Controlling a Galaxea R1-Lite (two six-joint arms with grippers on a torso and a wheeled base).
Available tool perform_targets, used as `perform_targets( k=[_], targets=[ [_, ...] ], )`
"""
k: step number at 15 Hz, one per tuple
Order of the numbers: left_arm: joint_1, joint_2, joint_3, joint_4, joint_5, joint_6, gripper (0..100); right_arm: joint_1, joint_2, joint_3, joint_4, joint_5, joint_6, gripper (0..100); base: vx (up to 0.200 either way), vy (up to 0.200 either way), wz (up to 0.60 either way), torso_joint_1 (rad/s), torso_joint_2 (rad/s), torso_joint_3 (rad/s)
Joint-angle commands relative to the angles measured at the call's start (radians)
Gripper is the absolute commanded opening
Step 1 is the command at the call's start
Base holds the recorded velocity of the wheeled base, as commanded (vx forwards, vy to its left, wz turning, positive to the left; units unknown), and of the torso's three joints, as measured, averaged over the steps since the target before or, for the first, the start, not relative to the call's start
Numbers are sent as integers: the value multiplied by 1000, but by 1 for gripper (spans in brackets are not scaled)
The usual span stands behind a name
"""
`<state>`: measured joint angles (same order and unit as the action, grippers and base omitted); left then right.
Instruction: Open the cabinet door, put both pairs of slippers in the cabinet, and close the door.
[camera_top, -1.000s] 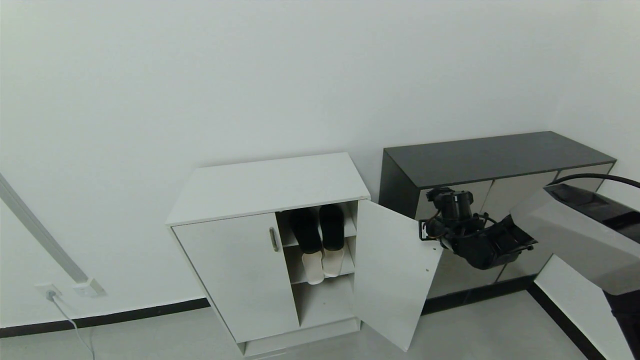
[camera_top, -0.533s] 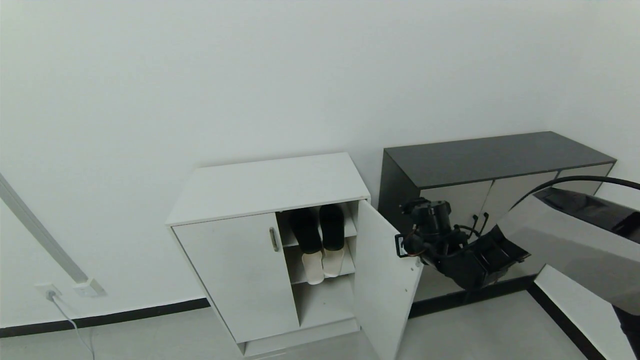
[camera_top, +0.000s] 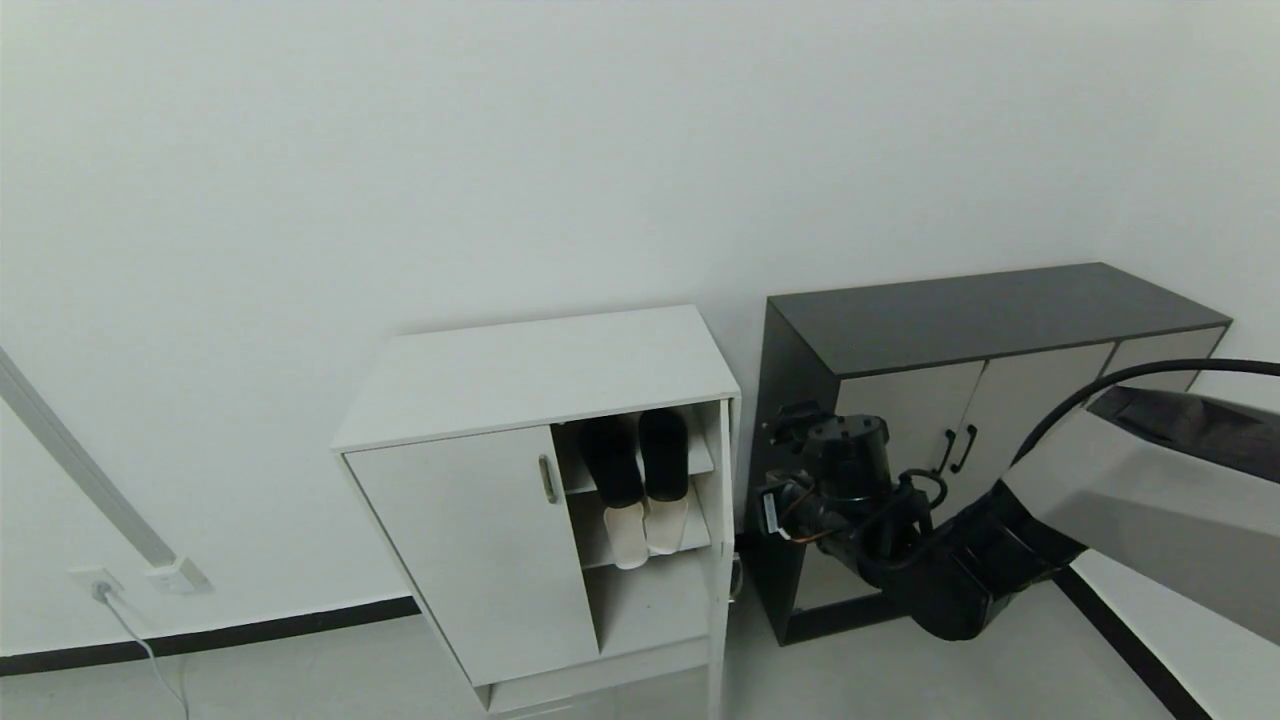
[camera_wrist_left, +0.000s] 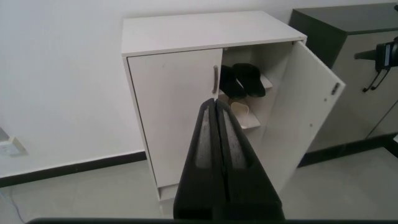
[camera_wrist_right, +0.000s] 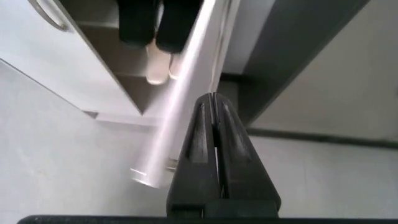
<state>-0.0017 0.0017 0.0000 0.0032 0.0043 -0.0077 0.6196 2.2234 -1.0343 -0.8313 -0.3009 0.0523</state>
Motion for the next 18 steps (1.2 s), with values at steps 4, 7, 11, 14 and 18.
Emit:
perform_targets(
  k=[4, 7, 11, 14, 18],
  targets=[
    [0, 0, 0, 0, 2, 0, 0, 6, -4, 39, -58, 3, -23, 0, 0, 0, 0, 0, 0, 0],
    [0, 0, 0, 0, 0, 0, 0, 8, -5, 45, -63, 28, -20, 0, 0, 0, 200, 1, 1, 1],
    [0, 0, 0, 0, 0, 0, 0, 6, -1, 46, -65, 46, -19, 0, 0, 0, 600, -2, 2, 2],
    [0, 0, 0, 0, 0, 0, 0, 6, 5, 62, -94, 42, -25, 0, 0, 0, 200, 1, 1, -2],
    [0, 0, 0, 0, -3, 3, 0, 23, -14, 131, -230, 28, -54, 0, 0, 0, 0, 0, 0, 0]
  ],
)
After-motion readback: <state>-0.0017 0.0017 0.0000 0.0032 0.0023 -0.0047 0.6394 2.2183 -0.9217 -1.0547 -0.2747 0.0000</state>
